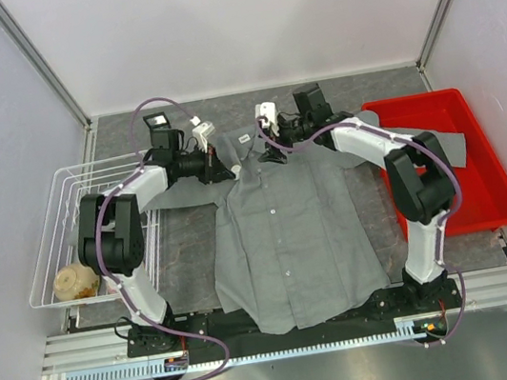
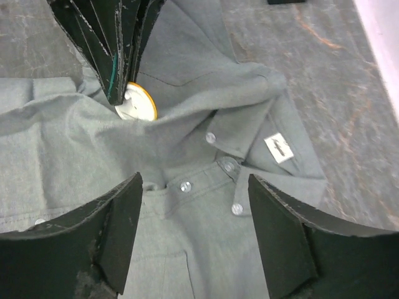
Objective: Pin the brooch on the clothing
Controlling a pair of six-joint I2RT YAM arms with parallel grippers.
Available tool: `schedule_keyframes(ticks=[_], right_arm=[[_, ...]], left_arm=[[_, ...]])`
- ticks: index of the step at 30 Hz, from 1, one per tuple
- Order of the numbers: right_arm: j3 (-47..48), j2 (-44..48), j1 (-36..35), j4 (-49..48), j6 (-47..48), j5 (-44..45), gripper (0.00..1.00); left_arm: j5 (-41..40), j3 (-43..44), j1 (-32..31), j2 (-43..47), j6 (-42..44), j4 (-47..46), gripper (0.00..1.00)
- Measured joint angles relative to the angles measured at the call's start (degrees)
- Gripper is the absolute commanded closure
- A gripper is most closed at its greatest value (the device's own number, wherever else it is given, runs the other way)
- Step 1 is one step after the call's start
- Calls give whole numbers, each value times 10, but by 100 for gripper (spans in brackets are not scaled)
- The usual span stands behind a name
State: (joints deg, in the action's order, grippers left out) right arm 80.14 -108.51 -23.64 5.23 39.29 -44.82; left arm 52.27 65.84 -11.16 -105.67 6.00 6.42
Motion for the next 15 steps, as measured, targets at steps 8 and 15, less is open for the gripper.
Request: schedule_keyframes(ticks=[8,15], right_arm=[[81,-101,3,33,32,-104,30],[120,-124,-3,35,52,-149,46]], left_arm=[[20,70,-13,-23,112,83,96],[30,120,-13,-51,195,157,97]])
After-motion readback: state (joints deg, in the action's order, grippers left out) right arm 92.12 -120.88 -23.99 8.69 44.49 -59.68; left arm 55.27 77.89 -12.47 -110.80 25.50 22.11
